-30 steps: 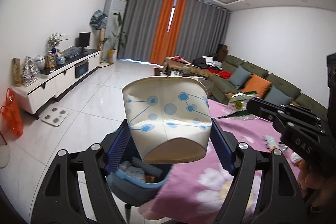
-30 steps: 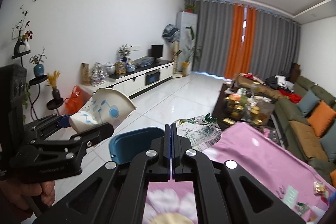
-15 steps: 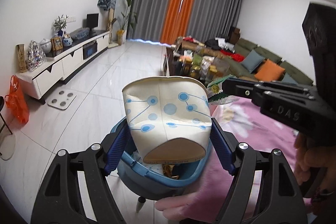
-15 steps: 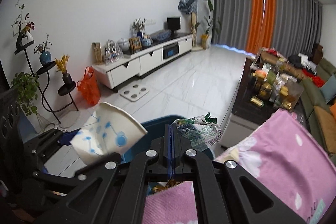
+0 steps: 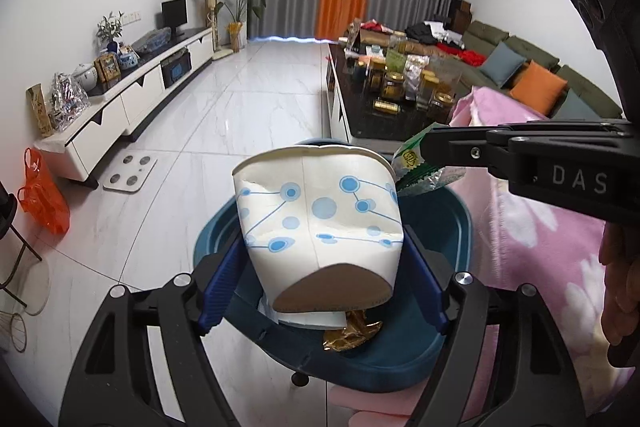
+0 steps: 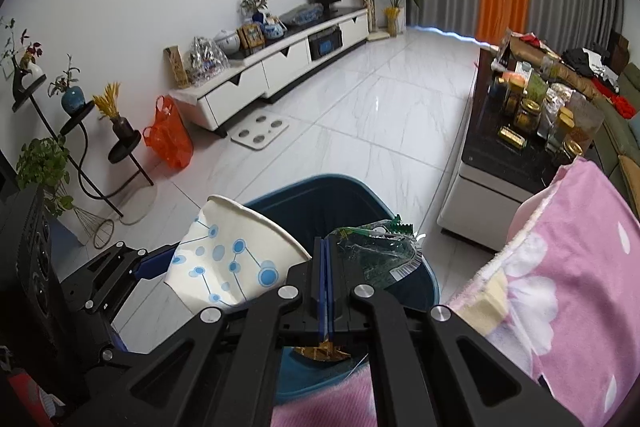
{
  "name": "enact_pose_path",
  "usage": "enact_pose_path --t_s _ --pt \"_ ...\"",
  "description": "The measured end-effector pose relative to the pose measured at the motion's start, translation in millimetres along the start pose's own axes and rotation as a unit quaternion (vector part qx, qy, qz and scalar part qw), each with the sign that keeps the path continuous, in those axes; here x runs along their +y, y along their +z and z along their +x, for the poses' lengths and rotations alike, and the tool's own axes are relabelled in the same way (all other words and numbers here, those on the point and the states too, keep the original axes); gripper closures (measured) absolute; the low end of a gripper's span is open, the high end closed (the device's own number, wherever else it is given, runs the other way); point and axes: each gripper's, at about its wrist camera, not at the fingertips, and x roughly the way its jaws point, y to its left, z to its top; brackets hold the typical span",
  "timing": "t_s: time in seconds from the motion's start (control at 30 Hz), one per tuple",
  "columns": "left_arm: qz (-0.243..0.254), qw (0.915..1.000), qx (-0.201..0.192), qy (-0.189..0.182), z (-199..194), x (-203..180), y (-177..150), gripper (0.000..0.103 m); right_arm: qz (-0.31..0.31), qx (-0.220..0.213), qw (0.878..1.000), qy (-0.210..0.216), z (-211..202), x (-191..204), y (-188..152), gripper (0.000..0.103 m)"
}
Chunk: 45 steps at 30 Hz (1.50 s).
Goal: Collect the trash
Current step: 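Open both tools above the blue bin to drop cup and wrapper, then move both tools back over the table toward the remaining trash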
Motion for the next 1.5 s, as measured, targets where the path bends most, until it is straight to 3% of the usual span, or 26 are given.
enact_pose_path --t_s 0.2,0.4,0.57,0.73,0.8,0.97,1.13,1.3,1.5 --pt "0.004 1.0 0.008 0.003 17 -2 -8 0.027 0.0 0.02 1.0 -0.004 12 0 0 0.102" --pt "0.008 0.9999 0.004 0.01 21 -7 -5 0.018 0.006 0.022 1.0 -0.008 16 -4 1 0.095" --pt "0.0 0.9998 -0.011 0.016 7 -5 -4 0.01 0.013 0.016 1.0 -0.005 12 -7 2 0.071" --pt "-0.014 0.9991 -0.03 0.026 -22 6 -9 0.006 0.02 0.003 1.0 -0.004 2 -6 2 0.055" --pt "-0.021 0.9986 -0.039 0.029 -36 12 -11 0.006 0.024 -0.008 1.0 -0.001 -7 -6 2 0.053" --pt "-0.05 0.995 -0.08 0.035 -80 25 -15 0.006 0.029 -0.061 0.998 0.004 -48 -1 -5 0.029" --pt "-0.065 0.9898 -0.12 0.042 -128 31 -19 0.006 0.023 -0.116 0.993 -0.001 -91 7 -25 0.016" --pt "-0.071 0.9841 -0.16 0.033 -174 19 -21 0.006 0.031 -0.156 0.987 -0.016 -129 5 -54 0.008" --pt "-0.044 0.9804 -0.192 0.01 -212 -19 -27 0.006 0.039 -0.193 0.979 -0.05 -173 -2 -94 0.007"
